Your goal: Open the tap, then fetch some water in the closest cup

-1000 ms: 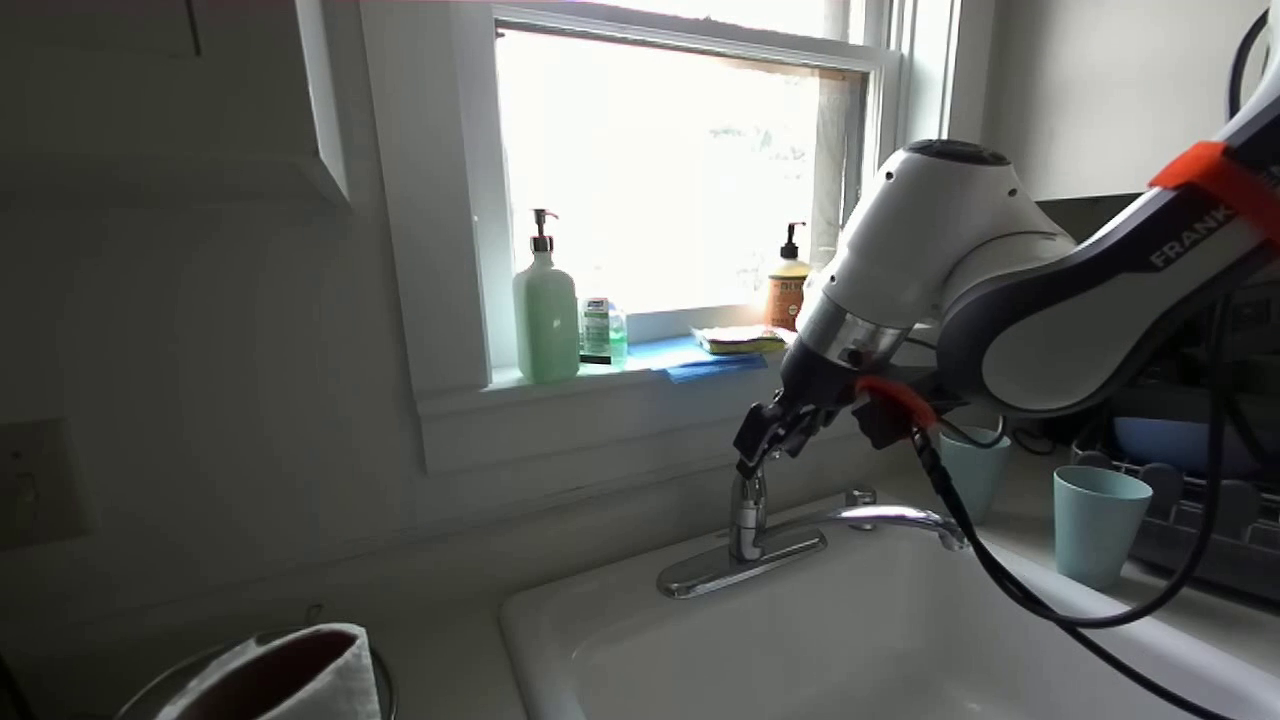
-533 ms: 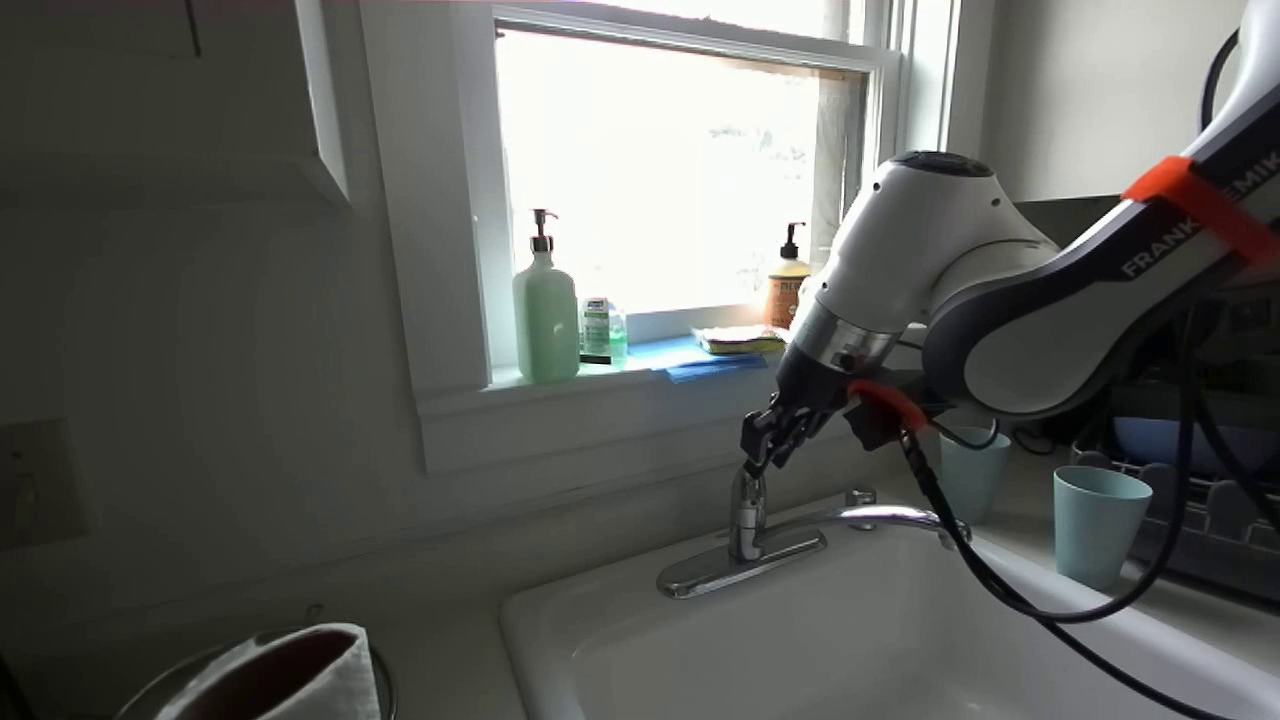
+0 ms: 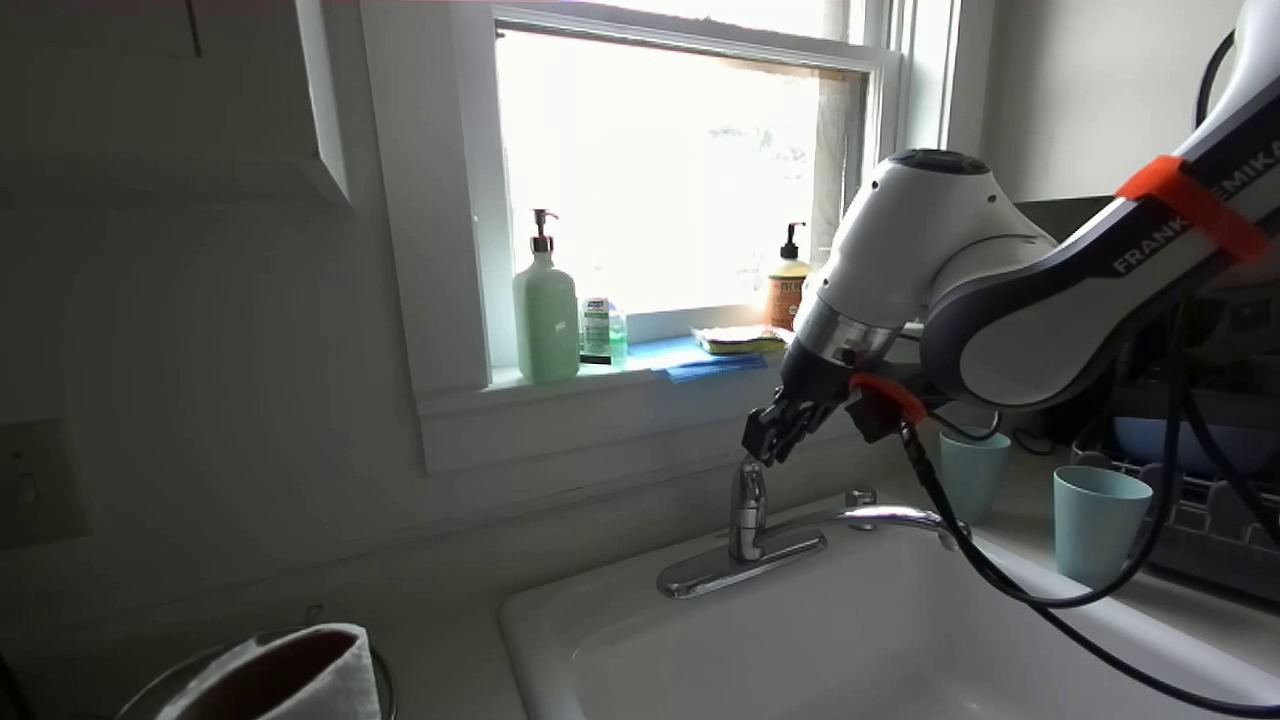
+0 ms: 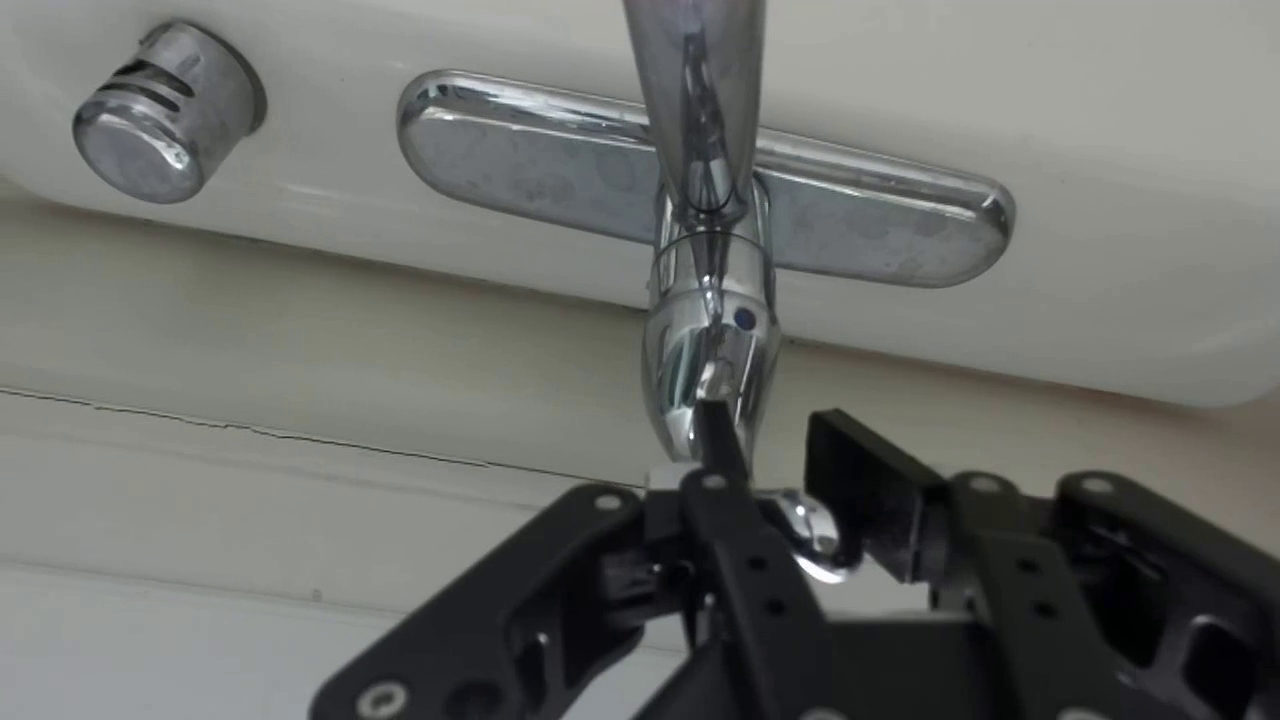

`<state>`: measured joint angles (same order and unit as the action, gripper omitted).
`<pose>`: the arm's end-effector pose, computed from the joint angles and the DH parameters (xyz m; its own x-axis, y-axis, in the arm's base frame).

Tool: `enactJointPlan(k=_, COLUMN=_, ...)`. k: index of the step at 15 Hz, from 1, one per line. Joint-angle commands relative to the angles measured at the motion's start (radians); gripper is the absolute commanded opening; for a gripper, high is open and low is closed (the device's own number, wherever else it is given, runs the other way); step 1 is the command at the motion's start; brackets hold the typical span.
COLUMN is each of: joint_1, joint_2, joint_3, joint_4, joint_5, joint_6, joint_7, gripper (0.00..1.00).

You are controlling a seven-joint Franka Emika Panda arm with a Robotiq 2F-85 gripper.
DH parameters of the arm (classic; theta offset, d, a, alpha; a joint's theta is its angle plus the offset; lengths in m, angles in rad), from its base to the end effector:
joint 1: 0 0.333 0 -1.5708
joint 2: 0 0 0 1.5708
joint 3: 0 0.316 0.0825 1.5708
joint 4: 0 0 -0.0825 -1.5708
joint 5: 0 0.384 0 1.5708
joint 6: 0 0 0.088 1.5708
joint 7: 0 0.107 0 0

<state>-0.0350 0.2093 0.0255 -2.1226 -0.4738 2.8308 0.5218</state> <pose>0.6061 0.0170 0.3641 0.8546 -0.0783 0.5133 -0.1387 -0.9870 0.0805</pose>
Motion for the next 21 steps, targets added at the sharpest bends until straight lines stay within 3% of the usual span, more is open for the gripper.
enactJointPlan(k=1, joint_1=0.018, joint_2=0.018, joint_3=-0.003, joint_4=0.045, joint_5=-0.023, joint_6=-0.004, joint_7=0.022, gripper=0.06)
enactJointPlan(k=13, joint_1=0.015, joint_2=0.02, joint_3=-0.008, joint_4=0.062, joint_5=-0.025, joint_6=-0.02, joint_7=-0.005, gripper=0.06)
enactJointPlan(k=14, joint_1=0.012, joint_2=0.015, joint_3=-0.001, joint_4=0.058, joint_5=-0.01, joint_6=-0.037, joint_7=-0.017, gripper=0.44)
enactJointPlan(k=16, joint_1=0.004, joint_2=-0.004, joint_3=0.024, joint_4=0.048, joint_5=0.031, joint_6=-0.086, joint_7=-0.05, gripper=0.4)
enactJointPlan(k=17, joint_1=0.001, joint_2=-0.012, joint_3=0.037, joint_4=0.044, joint_5=0.048, joint_6=-0.106, joint_7=-0.065, gripper=0.44)
enactJointPlan(k=18, joint_1=0.058, joint_2=-0.023, joint_3=-0.013, joint_4=0.041, joint_5=0.093, joint_6=-0.123, joint_7=-0.1, gripper=0.52)
enactJointPlan(k=21, joint_1=0.076, joint_2=-0.055, joint_3=-0.015, joint_4=0.043, joint_5=0.135, joint_6=-0.22, joint_7=-0.152, gripper=0.73)
